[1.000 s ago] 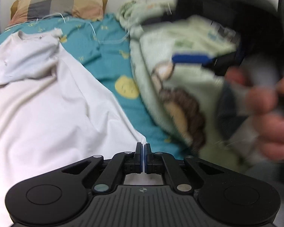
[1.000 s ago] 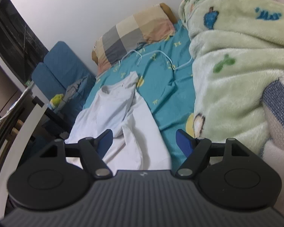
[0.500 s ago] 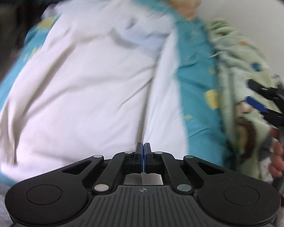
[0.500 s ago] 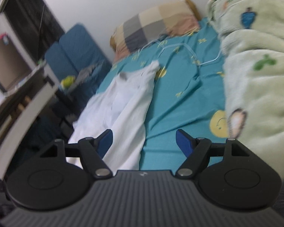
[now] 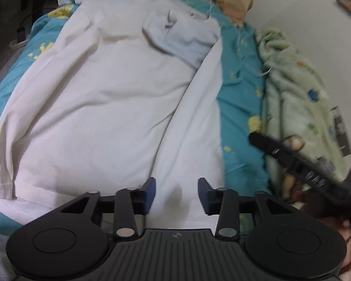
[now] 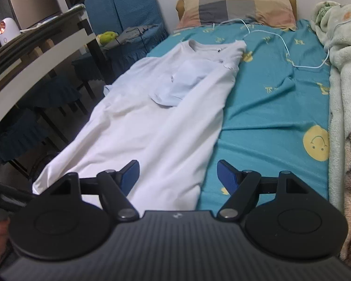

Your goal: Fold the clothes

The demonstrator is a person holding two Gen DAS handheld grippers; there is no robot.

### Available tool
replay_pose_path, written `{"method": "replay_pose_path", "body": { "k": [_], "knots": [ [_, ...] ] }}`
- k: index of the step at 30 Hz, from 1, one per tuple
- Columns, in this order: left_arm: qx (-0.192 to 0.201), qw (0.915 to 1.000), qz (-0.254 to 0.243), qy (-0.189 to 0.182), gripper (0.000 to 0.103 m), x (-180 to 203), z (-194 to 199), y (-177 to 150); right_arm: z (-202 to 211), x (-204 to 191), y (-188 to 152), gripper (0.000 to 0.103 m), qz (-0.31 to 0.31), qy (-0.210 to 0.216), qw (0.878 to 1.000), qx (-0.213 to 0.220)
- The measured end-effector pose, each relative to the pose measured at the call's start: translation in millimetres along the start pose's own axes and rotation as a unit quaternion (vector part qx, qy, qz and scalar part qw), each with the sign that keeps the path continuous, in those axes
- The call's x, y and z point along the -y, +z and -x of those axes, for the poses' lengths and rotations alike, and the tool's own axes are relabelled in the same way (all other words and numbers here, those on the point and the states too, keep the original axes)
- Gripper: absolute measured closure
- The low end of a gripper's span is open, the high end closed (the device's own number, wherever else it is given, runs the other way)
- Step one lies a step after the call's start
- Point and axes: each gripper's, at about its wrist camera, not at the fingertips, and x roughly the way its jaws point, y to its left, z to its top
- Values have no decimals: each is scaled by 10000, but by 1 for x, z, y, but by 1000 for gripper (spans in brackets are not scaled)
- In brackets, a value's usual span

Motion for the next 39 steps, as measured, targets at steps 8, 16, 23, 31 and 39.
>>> {"method": "replay_pose_path", "body": {
  "k": [8,16,23,31,39],
  "knots": [
    [1410,9751,1650,-460,44,-83,26,102,-3,16,6,28,-537,11,9984,175],
    [1922,9409,2766,-358,44,-177,-16,196,-43,18,18,28,-559,-112,9983,151],
    [2254,9307,2869,-257,44,-218,-60,257,-84,0,17,28,-89,177,9998,57],
    [2326,9308,2821,15,43,-245,-107,314,-124,-2,13,29,-164,395,9981,-437],
    [2596,9388,2190,582,76,-229,-133,357,-133,5,17,28,-358,446,9973,-468]
  ]
}}
